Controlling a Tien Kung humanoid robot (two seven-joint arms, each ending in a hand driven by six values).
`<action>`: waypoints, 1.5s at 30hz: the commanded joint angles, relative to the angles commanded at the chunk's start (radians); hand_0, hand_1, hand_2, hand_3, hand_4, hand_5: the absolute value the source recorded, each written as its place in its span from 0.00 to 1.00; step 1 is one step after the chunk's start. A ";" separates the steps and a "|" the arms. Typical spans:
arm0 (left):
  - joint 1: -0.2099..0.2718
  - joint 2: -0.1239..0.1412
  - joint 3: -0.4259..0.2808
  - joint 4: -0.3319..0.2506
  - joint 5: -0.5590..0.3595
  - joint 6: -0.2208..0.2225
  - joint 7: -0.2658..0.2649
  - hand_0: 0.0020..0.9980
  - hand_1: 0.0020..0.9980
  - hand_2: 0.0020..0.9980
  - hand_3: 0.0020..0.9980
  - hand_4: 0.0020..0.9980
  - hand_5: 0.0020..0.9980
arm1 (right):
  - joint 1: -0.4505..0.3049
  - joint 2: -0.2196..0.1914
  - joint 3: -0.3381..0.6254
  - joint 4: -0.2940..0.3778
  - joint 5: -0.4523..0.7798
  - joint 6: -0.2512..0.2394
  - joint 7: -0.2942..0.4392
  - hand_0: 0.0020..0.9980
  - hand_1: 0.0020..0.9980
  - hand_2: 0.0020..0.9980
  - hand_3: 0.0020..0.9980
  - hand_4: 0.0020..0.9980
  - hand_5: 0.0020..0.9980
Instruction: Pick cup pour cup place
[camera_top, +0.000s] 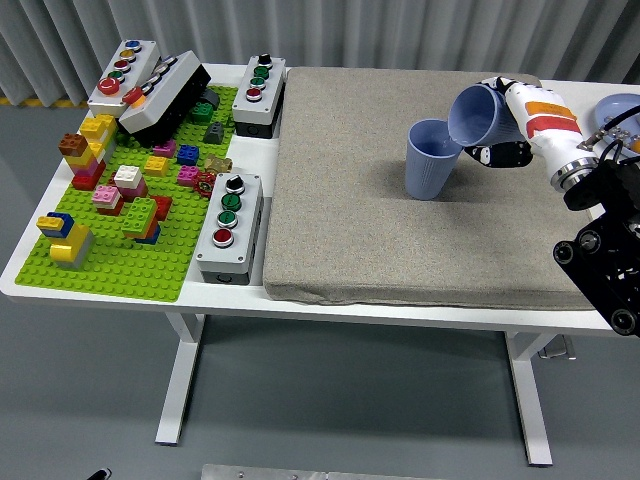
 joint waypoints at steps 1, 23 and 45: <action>0.000 0.000 0.000 0.000 0.000 0.000 0.000 0.81 0.75 0.82 0.73 0.52 1.00 | 0.000 0.000 0.000 0.000 0.000 0.000 0.000 0.72 0.63 0.51 0.60 0.77 0.23; -0.007 0.003 -0.005 0.000 0.003 0.001 0.001 0.81 0.76 0.82 0.72 0.52 1.00 | 0.055 -0.032 -0.099 0.004 0.000 0.003 -0.006 0.73 0.62 0.51 0.60 0.77 0.23; -0.008 0.006 -0.006 0.000 0.005 0.002 0.001 0.81 0.76 0.82 0.72 0.53 1.00 | 0.091 -0.049 -0.150 -0.001 0.002 0.005 -0.006 0.73 0.63 0.51 0.60 0.76 0.23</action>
